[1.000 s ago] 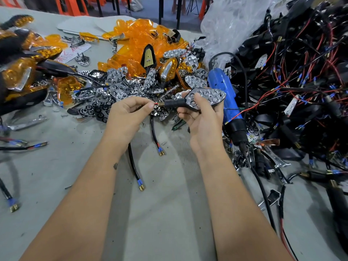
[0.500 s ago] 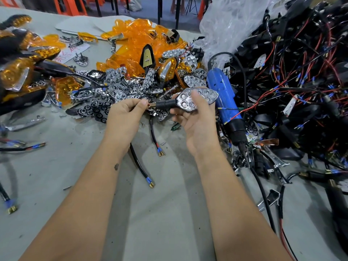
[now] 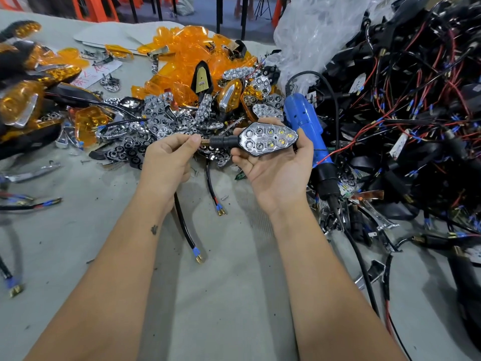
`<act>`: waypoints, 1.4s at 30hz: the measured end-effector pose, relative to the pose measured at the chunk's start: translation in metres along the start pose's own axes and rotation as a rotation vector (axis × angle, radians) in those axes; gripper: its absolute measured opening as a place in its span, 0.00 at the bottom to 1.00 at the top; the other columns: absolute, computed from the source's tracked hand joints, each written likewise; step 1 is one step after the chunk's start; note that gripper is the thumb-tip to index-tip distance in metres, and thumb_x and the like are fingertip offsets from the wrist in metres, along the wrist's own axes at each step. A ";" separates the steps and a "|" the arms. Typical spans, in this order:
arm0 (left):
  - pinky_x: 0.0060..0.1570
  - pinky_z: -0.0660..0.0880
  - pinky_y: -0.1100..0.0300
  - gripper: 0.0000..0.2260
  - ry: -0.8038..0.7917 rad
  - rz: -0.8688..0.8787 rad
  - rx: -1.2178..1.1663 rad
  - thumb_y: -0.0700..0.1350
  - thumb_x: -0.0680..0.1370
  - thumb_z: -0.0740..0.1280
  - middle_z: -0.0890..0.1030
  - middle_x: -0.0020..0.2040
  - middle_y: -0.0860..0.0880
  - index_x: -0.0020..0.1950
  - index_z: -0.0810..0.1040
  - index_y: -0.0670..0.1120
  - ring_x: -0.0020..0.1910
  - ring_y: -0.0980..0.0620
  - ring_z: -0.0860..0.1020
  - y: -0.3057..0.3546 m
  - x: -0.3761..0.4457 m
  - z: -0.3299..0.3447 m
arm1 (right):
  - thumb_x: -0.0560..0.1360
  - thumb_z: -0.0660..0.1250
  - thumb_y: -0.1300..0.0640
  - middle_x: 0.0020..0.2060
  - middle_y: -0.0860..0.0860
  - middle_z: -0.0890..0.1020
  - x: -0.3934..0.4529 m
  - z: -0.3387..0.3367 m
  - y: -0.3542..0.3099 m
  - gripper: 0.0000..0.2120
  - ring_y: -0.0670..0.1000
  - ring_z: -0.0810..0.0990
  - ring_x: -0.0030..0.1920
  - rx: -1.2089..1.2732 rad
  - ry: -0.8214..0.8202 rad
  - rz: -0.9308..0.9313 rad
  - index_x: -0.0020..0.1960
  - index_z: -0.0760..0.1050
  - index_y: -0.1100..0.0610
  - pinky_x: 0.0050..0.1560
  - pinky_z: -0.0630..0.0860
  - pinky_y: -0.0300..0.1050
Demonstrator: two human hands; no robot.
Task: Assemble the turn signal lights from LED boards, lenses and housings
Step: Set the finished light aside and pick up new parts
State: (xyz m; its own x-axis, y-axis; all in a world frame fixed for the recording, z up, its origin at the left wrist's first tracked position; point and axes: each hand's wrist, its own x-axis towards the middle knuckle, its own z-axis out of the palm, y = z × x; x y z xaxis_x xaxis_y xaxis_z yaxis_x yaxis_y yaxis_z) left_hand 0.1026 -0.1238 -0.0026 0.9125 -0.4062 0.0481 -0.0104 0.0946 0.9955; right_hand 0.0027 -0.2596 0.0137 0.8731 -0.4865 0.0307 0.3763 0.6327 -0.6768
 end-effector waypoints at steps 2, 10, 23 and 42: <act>0.22 0.56 0.66 0.10 0.000 -0.004 0.009 0.44 0.82 0.66 0.63 0.24 0.56 0.40 0.76 0.49 0.23 0.58 0.57 0.000 0.000 0.001 | 0.76 0.53 0.45 0.47 0.66 0.81 0.000 -0.001 0.000 0.20 0.60 0.80 0.38 -0.026 -0.009 -0.014 0.49 0.76 0.58 0.40 0.78 0.48; 0.22 0.55 0.66 0.20 -0.177 -0.026 0.043 0.43 0.82 0.65 0.63 0.25 0.56 0.30 0.76 0.54 0.23 0.58 0.57 0.003 -0.002 -0.004 | 0.80 0.45 0.44 0.42 0.64 0.83 0.004 -0.006 -0.001 0.27 0.58 0.79 0.36 -0.026 0.007 -0.043 0.45 0.77 0.59 0.36 0.75 0.45; 0.27 0.58 0.65 0.15 -0.282 -0.007 0.211 0.43 0.77 0.70 0.64 0.26 0.51 0.30 0.81 0.51 0.24 0.57 0.59 0.010 -0.005 -0.005 | 0.81 0.43 0.33 0.39 0.57 0.82 0.010 -0.008 0.002 0.33 0.50 0.74 0.31 -0.084 0.121 -0.008 0.63 0.71 0.58 0.33 0.71 0.41; 0.35 0.74 0.66 0.11 -0.635 -0.002 0.343 0.51 0.67 0.74 0.81 0.31 0.47 0.33 0.82 0.44 0.32 0.52 0.75 0.010 -0.012 0.001 | 0.82 0.63 0.51 0.33 0.47 0.83 0.008 -0.004 0.002 0.06 0.46 0.82 0.34 -0.369 0.186 -0.089 0.53 0.72 0.53 0.31 0.76 0.37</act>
State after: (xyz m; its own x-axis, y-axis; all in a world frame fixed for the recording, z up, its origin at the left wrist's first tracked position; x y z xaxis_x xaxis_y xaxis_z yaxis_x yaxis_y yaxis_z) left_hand 0.0911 -0.1192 0.0072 0.4997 -0.8660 -0.0188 -0.2323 -0.1549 0.9602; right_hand 0.0092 -0.2643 0.0096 0.7589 -0.6511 -0.0097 0.2818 0.3419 -0.8965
